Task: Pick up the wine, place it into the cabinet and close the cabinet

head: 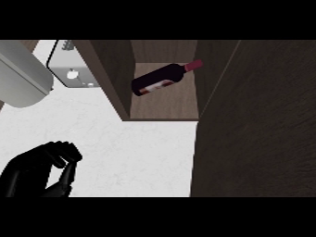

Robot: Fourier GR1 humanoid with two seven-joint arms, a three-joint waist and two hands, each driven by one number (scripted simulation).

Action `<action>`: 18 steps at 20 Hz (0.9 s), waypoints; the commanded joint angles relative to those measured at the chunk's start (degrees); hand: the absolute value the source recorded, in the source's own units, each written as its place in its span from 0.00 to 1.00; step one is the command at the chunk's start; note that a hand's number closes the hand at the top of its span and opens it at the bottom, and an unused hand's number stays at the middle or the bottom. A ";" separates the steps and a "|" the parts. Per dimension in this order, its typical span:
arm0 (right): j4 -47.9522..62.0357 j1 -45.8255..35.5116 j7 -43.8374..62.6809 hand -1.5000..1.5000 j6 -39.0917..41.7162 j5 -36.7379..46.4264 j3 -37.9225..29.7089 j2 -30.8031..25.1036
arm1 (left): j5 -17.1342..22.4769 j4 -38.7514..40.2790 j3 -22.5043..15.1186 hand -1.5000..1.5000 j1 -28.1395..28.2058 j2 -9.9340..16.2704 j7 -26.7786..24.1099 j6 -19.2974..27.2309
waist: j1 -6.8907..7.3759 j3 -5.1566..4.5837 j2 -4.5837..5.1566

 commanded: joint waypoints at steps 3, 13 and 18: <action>-10.22 -0.31 4.89 1.00 -0.10 -2.58 0.63 -1.50 | 4.74 -0.08 7.55 1.00 3.34 3.92 -0.52 -7.41 | 0.16 0.03 0.07; -5.21 -9.26 9.65 1.00 -0.42 -4.89 12.70 2.54 | 5.54 -1.25 11.90 1.00 9.24 5.19 -2.90 -13.50 | 1.12 0.03 0.17; -5.19 -19.13 16.19 1.00 -3.02 -8.30 14.98 4.95 | 6.07 0.38 12.43 1.00 8.00 4.18 -1.69 -14.70 | 1.06 -0.01 0.34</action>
